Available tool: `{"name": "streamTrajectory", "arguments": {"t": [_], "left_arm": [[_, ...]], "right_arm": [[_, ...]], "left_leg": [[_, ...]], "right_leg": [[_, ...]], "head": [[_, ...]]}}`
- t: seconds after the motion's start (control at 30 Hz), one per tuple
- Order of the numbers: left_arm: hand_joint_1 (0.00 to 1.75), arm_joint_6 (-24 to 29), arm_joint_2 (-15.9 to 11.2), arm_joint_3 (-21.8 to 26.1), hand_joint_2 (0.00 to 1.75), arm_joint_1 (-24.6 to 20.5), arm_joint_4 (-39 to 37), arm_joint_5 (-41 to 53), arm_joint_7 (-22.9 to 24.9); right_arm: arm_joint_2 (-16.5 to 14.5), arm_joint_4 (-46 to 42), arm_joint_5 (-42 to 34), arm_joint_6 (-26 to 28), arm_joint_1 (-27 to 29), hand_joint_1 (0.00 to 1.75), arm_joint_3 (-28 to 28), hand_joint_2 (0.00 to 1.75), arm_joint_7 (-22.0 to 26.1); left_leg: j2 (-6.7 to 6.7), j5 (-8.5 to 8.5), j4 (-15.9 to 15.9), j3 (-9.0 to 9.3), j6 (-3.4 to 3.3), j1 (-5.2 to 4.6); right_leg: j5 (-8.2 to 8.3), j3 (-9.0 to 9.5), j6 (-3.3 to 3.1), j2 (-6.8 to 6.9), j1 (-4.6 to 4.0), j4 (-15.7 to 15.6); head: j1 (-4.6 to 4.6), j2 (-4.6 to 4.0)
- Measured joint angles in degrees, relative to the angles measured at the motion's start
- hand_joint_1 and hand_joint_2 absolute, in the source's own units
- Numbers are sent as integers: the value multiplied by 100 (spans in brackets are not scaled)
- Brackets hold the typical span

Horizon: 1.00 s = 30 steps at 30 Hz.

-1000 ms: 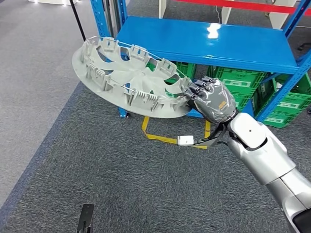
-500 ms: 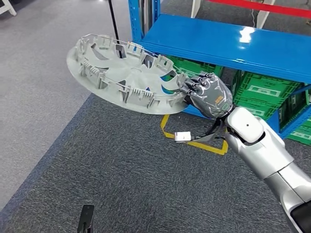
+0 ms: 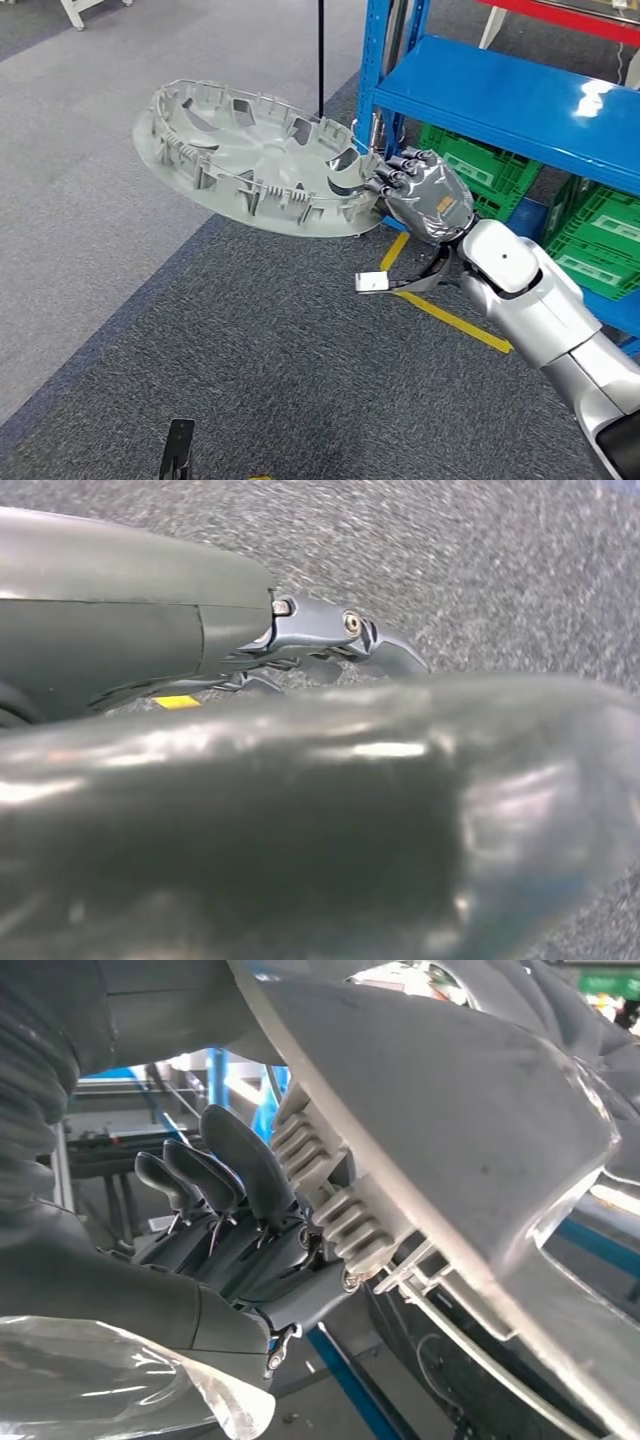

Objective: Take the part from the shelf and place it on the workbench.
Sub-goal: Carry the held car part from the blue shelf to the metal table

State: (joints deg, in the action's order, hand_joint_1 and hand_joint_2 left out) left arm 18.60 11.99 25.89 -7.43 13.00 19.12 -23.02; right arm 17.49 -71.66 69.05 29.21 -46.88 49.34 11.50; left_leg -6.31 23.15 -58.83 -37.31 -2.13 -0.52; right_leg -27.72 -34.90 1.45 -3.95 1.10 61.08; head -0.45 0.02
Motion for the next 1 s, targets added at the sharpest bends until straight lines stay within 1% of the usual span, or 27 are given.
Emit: {"name": "streamTrajectory", "arguments": {"t": [0.03, 0.07, 0.1, 0.13, 0.17, 0.2, 0.23, 0.27, 0.3, 0.33, 0.37, 0.4, 0.43, 0.47, 0.5, 0.53, 0.57, 0.63, 0.67, 0.7, 0.77, 0.8, 0.83, 0.87, 0.9, 0.93, 1.0], "left_arm": [[0, 0, -2, 1, 0, 3, 0, -5, -5], [0, 1, -5, 1, 0, 11, 0, -10, -6], [0, 2, -10, 1, 0, 24, 0, -14, -6], [0, 4, -16, 1, 0, 40, 0, -14, -7], [0, 9, -22, 1, 0, 49, 0, -14, -11], [0, 13, -31, 1, 0, 46, 0, -12, -17], [0, 21, -37, 1, 0, 37, 0, -10, -23], [0, 28, -40, 1, 0, 25, 0, -9, -29], [0, 33, -43, 1, 0, 18, 0, -9, -32], [0, 37, -44, 1, 0, 19, 0, -10, -33], [0, 39, -47, 2, 0, 24, 0, -13, -37], [0, 42, -51, 3, 0, 28, 0, -17, -45], [0, 47, -55, 5, 0, 30, 0, -21, -59], [0, 54, -59, 9, 0, 25, 0, -26, -80], [0, 63, -62, 18, 0, 17, 0, -38, -108], [0, 74, -64, 30, 0, 6, 0, -55, -137], [0, 85, -68, 44, 0, 0, 0, -74, -162], [0, 102, -82, 77, 0, 6, 0, -118, -202], [0, 116, -89, 92, 0, 14, 0, -133, -220], [0, 132, -93, 109, 0, 16, 0, -144, -239], [0, 161, -88, 131, 0, 13, 0, -149, -265], [0, 168, -83, 138, 0, 15, 0, -149, -269], [0, 175, -77, 142, 0, 26, 0, -150, -272], [0, 185, -75, 146, 0, 42, 0, -155, -274], [0, 194, -75, 152, 0, 59, 0, -161, -276], [0, 202, -75, 162, 0, 75, 0, -170, -279], [0, 206, -73, 179, 0, 94, 0, -189, -286]], "right_arm": [[-10, -2, 11, 4, -5, 175, 11, 175, -25], [-26, -5, 26, 8, -7, 175, 27, 175, -54], [-45, -8, 42, 12, -7, 175, 43, 175, -82], [-66, -9, 57, 17, -3, 175, 55, 175, -107], [-85, -11, 71, 22, -4, 175, 63, 175, -128], [-101, -13, 83, 33, -5, 175, 67, 175, -145], [-113, -15, 95, 49, -6, 175, 69, 175, -163], [-125, -16, 104, 66, -6, 175, 69, 175, -178], [-134, -16, 112, 81, -6, 175, 70, 175, -190], [-147, -15, 120, 91, -5, 175, 73, 175, -198], [-162, -15, 128, 95, -5, 175, 76, 175, -202], [-180, -14, 136, 96, -6, 175, 79, 175, -204], [-199, -14, 143, 96, -11, 175, 80, 175, -203], [-220, -14, 145, 97, -20, 175, 80, 175, -201], [-240, -13, 146, 101, -37, 175, 79, 175, -196], [-266, -9, 147, 105, -61, 175, 82, 175, -186], [-292, -3, 147, 109, -89, 175, 88, 175, -177], [-377, 14, 149, 111, -137, 175, 115, 175, -153], [-415, 21, 149, 108, -153, 175, 127, 175, -141], [-454, 28, 150, 103, -169, 175, 140, 175, -129], [-486, 40, 148, 96, -194, 175, 166, 175, -114], [-495, 47, 145, 94, -202, 175, 186, 175, -110], [-501, 55, 140, 93, -203, 175, 209, 175, -106], [-510, 62, 135, 93, -202, 175, 232, 175, -102], [-519, 68, 132, 93, -201, 175, 250, 175, -97], [-527, 72, 128, 93, -202, 175, 261, 175, -93], [-535, 75, 125, 93, -207, 175, 265, 175, -90]], "left_leg": [[-63, -17, -15, -45, 35, 15], [-128, -42, -22, -89, 77, 35], [-198, -65, -22, -119, 117, 52], [-172, -64, -30, -134, 151, 49], [-48, -15, -95, -167, 182, 34], [132, 96, -273, -248, 213, 19], [345, 259, -572, -383, 243, 19], [485, 440, -954, -558, 273, 32], [543, 586, -1326, -727, 299, 55], [564, 647, -1565, -831, 317, 76], [575, 611, -1605, -837, 330, 93], [594, 485, -1431, -737, 334, 104], [655, 306, -1084, -546, 327, 107], [777, 167, -690, -332, 316, 86], [882, 76, -350, -156, 283, 57], [965, 37, -130, -50, 246, 26], [985, 49, -38, -21, 207, -6], [873, 36, 8, -18, 120, -18], [810, 26, 33, -2, 85, -10], [752, 14, 55, 18, 46, 3], [620, 2, 71, 35, -7, 15], [547, 1, 68, 34, -24, 12], [464, 3, 64, 36, -30, 8], [377, 5, 58, 38, -33, 5], [289, 6, 49, 41, -32, 5], [197, 9, 36, 43, -28, 7], [41, 19, -1, 24, -3, 14]], "right_leg": [[27, 67, -1, -103, 4, -155], [10, 88, 1, -132, 0, -195], [14, 92, -4, -69, -3, -224], [28, 102, -23, 3, -2, -238], [39, 123, -47, 82, 4, -256], [48, 143, -74, 169, 11, -277], [50, 155, -95, 257, 6, -285], [45, 159, -110, 344, -1, -287], [39, 160, -117, 432, -6, -286], [34, 161, -120, 516, -8, -286], [29, 162, -118, 594, -8, -285], [24, 167, -113, 667, -9, -285], [16, 176, -102, 736, -9, -284], [4, 184, -83, 800, -18, -284], [-10, 187, -59, 857, -32, -278], [-20, 188, -30, 914, -45, -278], [-28, 189, 1, 971, -55, -281], [-55, 193, 65, 1047, -42, -288], [-109, 175, 86, 965, -25, -237], [-215, 105, 97, 831, -12, -82], [-531, -207, 98, 516, 0, 567], [-672, -414, 98, 449, -4, 960], [-733, -586, 100, 418, -5, 1250], [-691, -681, 98, 403, -6, 1360], [-541, -669, 88, 390, -5, 1244], [-305, -549, 73, 344, -3, 910], [45, -214, 40, 110, 18, 148]], "head": [[-8, 0], [-11, 0], [-14, 0], [-15, 0], [-31, 0], [-50, 0], [-67, 0], [-85, 0], [-86, 0], [-87, 0], [-87, 0], [-88, 0], [-87, 0], [-87, 0], [-86, 0], [-83, 0], [-81, 0], [-79, 0], [-78, 0], [-68, 0], [-44, 0], [-35, 0], [-33, 0], [-33, 0], [-32, 0], [-31, 0], [-32, 0]]}}
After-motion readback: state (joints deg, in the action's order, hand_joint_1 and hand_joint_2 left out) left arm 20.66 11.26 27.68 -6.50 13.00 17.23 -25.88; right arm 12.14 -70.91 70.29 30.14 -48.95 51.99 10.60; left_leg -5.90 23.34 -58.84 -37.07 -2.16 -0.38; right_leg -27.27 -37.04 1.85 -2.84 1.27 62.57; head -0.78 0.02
